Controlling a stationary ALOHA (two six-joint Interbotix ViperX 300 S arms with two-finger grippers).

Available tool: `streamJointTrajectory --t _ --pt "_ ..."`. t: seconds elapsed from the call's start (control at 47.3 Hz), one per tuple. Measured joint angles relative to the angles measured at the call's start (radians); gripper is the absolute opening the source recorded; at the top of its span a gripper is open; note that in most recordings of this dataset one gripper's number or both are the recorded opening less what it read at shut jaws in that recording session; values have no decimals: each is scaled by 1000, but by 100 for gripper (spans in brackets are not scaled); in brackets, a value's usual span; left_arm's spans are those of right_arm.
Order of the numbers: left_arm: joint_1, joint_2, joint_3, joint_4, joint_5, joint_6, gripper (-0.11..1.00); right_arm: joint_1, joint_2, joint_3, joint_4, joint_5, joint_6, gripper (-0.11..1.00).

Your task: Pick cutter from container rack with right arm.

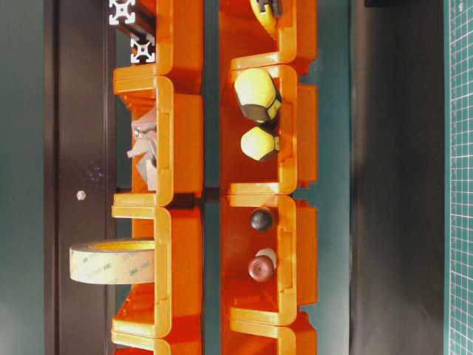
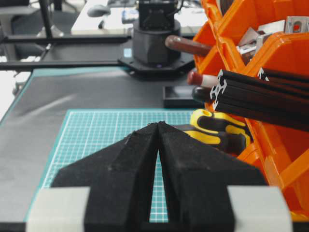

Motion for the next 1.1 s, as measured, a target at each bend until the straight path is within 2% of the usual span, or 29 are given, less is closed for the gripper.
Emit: streamJointTrajectory --t 0.084,0.127,0.253,0.401,0.528,0.739,0.929,1.098 --pt "0 0 -8 15 35 -20 0 2 0 0 3 3 6 3" --pt "-3 -2 -18 21 80 -40 0 5 0 -2 3 20 14 -1" --pt "-20 -25 -57 29 189 -58 0 17 0 -38 5 126 60 -1" --pt "-49 -61 -103 31 299 -64 0 35 0 -124 5 360 144 -1" --pt "-57 -72 -130 31 367 -67 0 72 5 -196 3 529 150 -1" --pt "-58 -75 -143 31 396 -69 0 155 49 -298 -18 707 152 -1" --pt "-58 -80 -143 31 397 -72 0 236 130 -436 -104 862 161 -1" --pt "-58 -86 -143 31 397 -83 0 321 245 -577 -255 1011 183 -1"
